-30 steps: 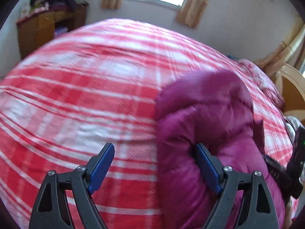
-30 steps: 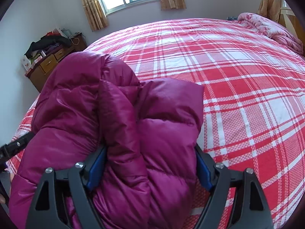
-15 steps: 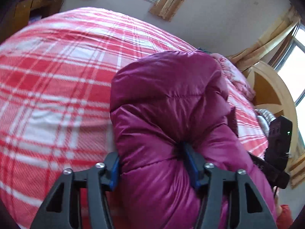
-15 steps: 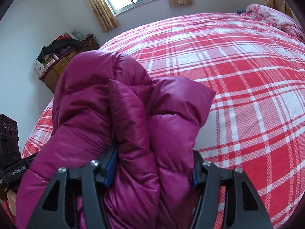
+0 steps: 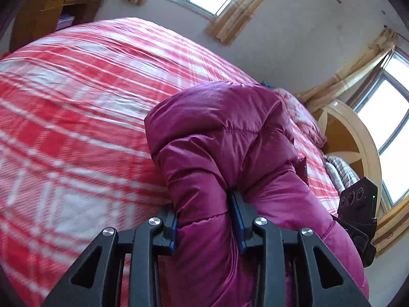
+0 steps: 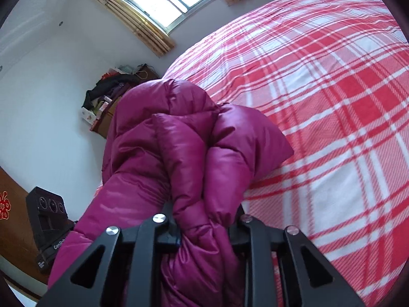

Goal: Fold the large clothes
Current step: 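Lift the jacket bundle with both tools and carry it along the bed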

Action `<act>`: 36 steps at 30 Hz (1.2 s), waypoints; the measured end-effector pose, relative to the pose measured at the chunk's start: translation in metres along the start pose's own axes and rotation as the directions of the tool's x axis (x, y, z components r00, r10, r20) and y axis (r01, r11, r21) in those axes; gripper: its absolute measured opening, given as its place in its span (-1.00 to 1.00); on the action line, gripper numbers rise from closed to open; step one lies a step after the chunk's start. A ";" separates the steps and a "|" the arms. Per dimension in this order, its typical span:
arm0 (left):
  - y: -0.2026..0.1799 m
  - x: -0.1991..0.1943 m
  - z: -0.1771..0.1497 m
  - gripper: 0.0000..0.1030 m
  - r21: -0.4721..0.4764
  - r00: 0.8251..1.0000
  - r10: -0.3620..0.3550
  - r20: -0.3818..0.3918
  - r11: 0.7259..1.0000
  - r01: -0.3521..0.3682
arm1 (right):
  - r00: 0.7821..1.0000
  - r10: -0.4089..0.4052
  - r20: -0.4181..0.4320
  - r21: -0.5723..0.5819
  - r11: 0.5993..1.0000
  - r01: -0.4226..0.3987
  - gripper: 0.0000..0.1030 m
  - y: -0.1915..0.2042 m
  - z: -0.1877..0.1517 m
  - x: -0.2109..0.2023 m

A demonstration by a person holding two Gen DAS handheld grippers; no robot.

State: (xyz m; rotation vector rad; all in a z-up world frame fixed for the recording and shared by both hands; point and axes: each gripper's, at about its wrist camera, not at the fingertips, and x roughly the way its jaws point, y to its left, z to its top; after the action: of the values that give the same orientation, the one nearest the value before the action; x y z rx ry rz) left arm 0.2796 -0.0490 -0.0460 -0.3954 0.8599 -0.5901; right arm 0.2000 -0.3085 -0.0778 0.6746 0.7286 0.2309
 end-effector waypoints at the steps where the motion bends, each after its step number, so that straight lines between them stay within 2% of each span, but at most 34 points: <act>1: 0.006 -0.015 0.001 -0.32 -0.010 1.000 0.010 0.024 1.000 -0.009 | 1.000 0.019 -0.010 -0.015 1.000 -0.019 -0.50 0.013 -0.003 0.004; 4: 0.030 -0.056 0.006 -0.32 -0.049 0.995 0.045 0.091 0.998 -0.041 | 0.994 0.095 -0.059 -0.104 0.989 -0.101 -0.50 0.071 -0.011 0.024; 8: 0.073 -0.122 0.011 -0.32 -0.141 0.976 0.125 0.177 0.985 -0.101 | 0.974 0.185 -0.131 -0.209 0.955 -0.210 -0.50 0.145 -0.018 0.059; 9: 0.084 -0.138 0.012 -0.32 -0.166 0.968 0.153 0.200 0.979 -0.121 | 0.965 0.212 -0.154 -0.236 0.941 -0.244 -0.50 0.169 -0.022 0.072; 12: 0.115 -0.180 0.019 -0.32 -0.212 0.927 0.261 0.269 0.955 -0.208 | 0.940 0.275 -0.203 -0.279 0.904 -0.324 -0.50 0.225 -0.029 0.107; 17: 0.163 -0.225 0.040 -0.32 -0.290 0.860 0.381 0.340 0.912 -0.290 | 0.897 0.358 -0.260 -0.329 0.841 -0.430 -0.50 0.308 -0.040 0.166; 19: 0.179 -0.233 0.048 -0.32 -0.319 0.839 0.413 0.353 0.897 -0.307 | 0.876 0.389 -0.284 -0.307 0.829 -0.468 -0.50 0.328 -0.045 0.186; 23: 0.205 -0.250 0.047 -0.32 -0.362 0.812 0.466 0.352 0.867 -0.341 | 0.815 0.455 -0.359 -0.242 0.798 -0.552 -0.50 0.362 -0.062 0.218; 26: 0.222 -0.266 0.041 -0.32 -0.394 0.790 0.505 0.349 0.844 -0.365 | 0.783 0.487 -0.387 -0.233 0.770 -0.594 -0.50 0.373 -0.067 0.238; 27: 0.229 -0.271 0.040 -0.32 -0.405 0.780 0.525 0.341 0.831 -0.382 | 0.778 0.491 -0.392 -0.224 0.769 -0.598 -0.50 0.374 -0.069 0.248; 28: 0.235 -0.275 0.040 -0.32 -0.409 0.765 0.554 0.329 0.813 -0.413 | 0.781 0.483 -0.395 -0.232 0.770 -0.594 -0.51 0.373 -0.072 0.255; 29: 0.238 -0.271 0.041 -0.32 -0.406 0.743 0.592 0.313 0.790 -0.459 | 0.793 0.464 -0.396 -0.261 0.771 -0.581 -0.51 0.373 -0.079 0.257; 30: 0.239 -0.267 0.042 -0.32 -0.400 0.725 0.622 0.297 0.770 -0.497 | 0.814 0.424 -0.397 -0.320 0.768 -0.555 -0.51 0.375 -0.082 0.264; 33: 0.251 -0.248 0.039 -0.32 -0.399 0.695 0.680 0.232 0.719 -0.570 | 0.866 0.295 -0.404 -0.462 0.752 -0.471 -0.51 0.378 -0.095 0.281; 36: 0.267 -0.226 0.032 -0.32 -0.391 0.650 0.739 0.176 0.658 -0.643 | 0.895 0.174 -0.411 -0.540 0.745 -0.393 -0.51 0.370 -0.103 0.308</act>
State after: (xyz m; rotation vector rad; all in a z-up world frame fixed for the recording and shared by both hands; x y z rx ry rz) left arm 0.2761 0.3026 -0.0401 -0.3762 0.7061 0.3455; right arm 0.3674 0.1543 -0.0621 0.1063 0.8128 0.8557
